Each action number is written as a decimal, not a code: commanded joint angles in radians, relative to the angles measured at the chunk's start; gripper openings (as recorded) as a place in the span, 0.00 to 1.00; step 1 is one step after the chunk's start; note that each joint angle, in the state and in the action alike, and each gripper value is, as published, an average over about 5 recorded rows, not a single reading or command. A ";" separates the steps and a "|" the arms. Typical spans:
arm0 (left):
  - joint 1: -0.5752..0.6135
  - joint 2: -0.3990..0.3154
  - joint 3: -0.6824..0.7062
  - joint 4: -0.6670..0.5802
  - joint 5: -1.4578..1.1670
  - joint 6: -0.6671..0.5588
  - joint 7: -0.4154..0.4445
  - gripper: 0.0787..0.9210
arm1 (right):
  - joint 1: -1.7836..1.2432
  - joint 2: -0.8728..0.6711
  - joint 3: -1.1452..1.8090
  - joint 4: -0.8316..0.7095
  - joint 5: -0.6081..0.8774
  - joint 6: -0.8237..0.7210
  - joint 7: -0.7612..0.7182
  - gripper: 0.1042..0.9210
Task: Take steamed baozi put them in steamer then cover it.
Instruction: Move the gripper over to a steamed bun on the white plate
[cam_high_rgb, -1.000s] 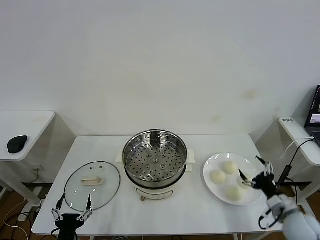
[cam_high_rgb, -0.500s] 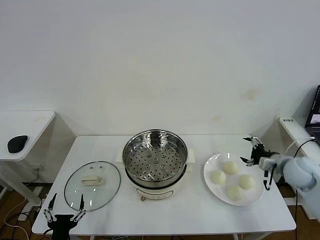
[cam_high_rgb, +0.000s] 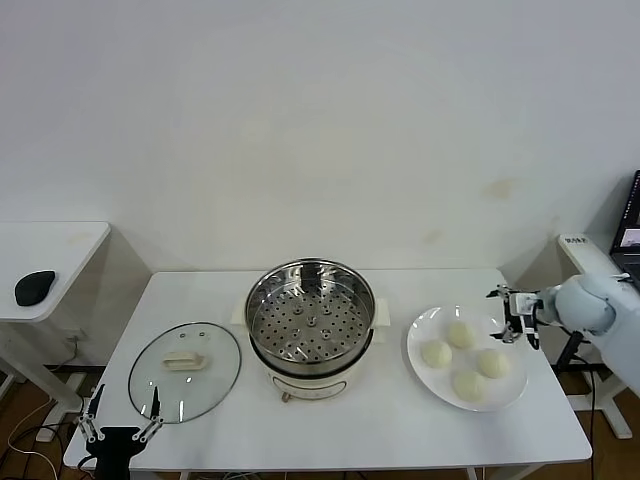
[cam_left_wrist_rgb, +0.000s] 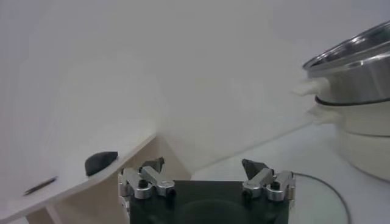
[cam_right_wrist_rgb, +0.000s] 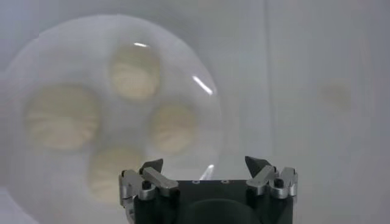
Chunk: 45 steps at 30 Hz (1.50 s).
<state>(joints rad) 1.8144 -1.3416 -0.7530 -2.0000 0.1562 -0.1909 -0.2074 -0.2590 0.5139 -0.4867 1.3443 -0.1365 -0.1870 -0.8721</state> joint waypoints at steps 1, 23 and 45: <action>0.005 0.003 -0.017 0.007 0.008 -0.009 -0.005 0.88 | 0.111 0.069 -0.158 -0.109 0.053 -0.017 -0.053 0.88; 0.020 -0.008 -0.036 0.018 0.012 -0.027 -0.012 0.88 | 0.225 0.285 -0.233 -0.381 -0.062 0.126 -0.170 0.88; 0.007 -0.006 -0.045 0.037 0.008 -0.031 -0.010 0.88 | 0.198 0.336 -0.227 -0.442 -0.119 0.121 -0.168 0.74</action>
<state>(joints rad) 1.8216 -1.3494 -0.7960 -1.9669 0.1645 -0.2202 -0.2157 -0.0641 0.8326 -0.7086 0.9248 -0.2440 -0.0684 -1.0350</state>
